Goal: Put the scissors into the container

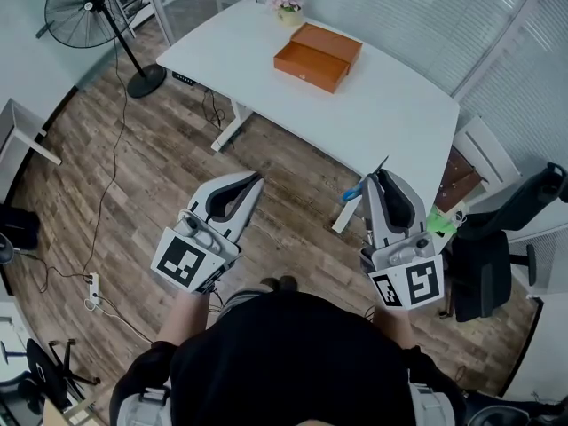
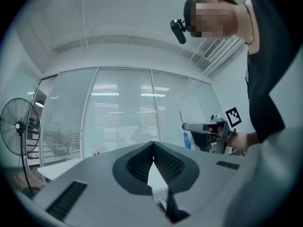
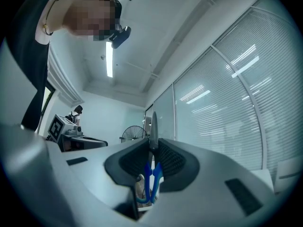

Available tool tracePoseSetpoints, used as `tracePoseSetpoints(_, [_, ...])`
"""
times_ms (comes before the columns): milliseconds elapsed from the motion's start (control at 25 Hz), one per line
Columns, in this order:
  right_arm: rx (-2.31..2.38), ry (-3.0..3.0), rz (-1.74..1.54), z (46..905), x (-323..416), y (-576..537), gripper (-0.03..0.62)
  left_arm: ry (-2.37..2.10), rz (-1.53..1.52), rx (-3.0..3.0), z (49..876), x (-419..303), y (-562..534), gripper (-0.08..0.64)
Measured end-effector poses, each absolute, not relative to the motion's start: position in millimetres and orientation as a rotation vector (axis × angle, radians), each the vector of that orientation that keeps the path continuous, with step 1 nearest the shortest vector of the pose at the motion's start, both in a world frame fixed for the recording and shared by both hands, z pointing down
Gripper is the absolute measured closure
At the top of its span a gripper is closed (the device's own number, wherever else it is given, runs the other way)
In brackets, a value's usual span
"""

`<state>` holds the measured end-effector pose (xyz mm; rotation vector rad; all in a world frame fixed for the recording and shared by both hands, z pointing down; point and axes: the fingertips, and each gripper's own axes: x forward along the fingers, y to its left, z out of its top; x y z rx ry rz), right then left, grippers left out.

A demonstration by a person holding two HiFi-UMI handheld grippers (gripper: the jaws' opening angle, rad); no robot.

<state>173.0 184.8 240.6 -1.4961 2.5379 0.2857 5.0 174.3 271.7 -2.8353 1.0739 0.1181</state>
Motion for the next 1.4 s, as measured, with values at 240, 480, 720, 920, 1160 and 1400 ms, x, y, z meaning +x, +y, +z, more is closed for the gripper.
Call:
tracePoseSetpoints(240, [-1.503,2.531,0.271,245.2,184.1,190.0,0.526,1.056,0.168,-2.802,267.0,13.3,178.9,0.546])
tracePoseSetpoints(480, [-1.479,2.551,0.256,252.6,182.3,184.8,0.526,1.114,0.066,-2.815,289.7,6.5,178.2,0.546])
tracePoseSetpoints(720, [-1.482,2.540,0.262,248.3,179.0,169.1,0.526,1.109,0.081,-2.797,281.4,2.0,161.4,0.546])
tracePoseSetpoints(920, [-1.508,2.535,0.248,255.4,178.5,142.7,0.526,1.068,0.102,-2.816,283.6,7.0,133.4,0.546])
tracePoseSetpoints(1160, [-1.506,2.532,0.252,257.5,168.8,94.7,0.526,1.074,0.095,-2.815,288.1,-3.1,84.6,0.546])
tracePoseSetpoints(1400, [-1.519,2.526,0.262,252.7,160.2,46.8,0.526,1.058,0.109,-2.816,282.6,-11.5,31.9,0.546])
